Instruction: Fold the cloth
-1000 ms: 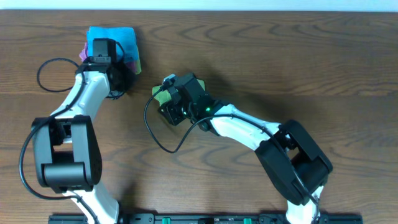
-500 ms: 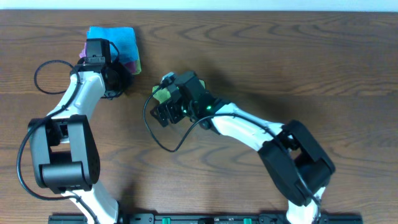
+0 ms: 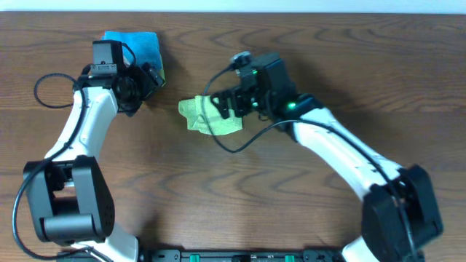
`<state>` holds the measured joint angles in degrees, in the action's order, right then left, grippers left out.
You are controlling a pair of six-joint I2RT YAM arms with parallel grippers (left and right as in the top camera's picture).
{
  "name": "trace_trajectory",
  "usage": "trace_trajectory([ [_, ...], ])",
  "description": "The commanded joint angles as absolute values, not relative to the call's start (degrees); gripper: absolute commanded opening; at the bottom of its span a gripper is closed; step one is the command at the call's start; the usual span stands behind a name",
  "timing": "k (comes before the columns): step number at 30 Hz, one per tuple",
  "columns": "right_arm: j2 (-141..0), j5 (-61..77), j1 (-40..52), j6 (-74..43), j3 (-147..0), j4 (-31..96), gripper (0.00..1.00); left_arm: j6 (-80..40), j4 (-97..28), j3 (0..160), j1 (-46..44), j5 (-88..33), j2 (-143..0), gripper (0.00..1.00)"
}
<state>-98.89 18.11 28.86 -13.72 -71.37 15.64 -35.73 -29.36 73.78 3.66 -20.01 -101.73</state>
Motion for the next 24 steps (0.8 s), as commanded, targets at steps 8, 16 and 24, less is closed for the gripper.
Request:
trace_trajectory([
  [8,-79.75,17.80,12.08,-3.97,-66.13,36.91,0.99,-35.62,-35.55,74.61,3.53,-30.11,-100.95,0.94],
  [16,-56.36,19.57,1.74,-4.95,-43.68,35.40,0.99,-36.73,-36.03,71.96,-0.62,-30.04,-100.95,0.94],
  [24,-37.69,19.55,-2.39,-13.21,-31.75,36.71,0.99,-39.92,-33.43,66.50,-2.94,-31.88,-100.95,0.94],
])
